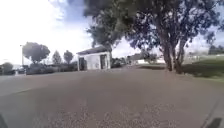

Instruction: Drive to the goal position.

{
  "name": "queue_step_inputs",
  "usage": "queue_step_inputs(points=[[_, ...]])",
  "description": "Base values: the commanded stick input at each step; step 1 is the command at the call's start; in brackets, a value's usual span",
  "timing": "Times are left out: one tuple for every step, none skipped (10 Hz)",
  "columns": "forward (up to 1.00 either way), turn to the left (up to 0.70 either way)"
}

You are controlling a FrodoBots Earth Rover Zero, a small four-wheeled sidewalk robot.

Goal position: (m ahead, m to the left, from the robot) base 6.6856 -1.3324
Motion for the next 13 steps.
queue_step_inputs(points=[[0.70, -0.18], [0.70, -0.18], [0.70, -0.18], [0.70, -0.15], [0.70, -0.16], [0.70, -0.17], [0.70, -0.17], [0.70, -0.18], [0.70, -0.10], [0.70, -0.07], [0.70, -0.03], [0.70, -0.03], [0.70, -0.03]])
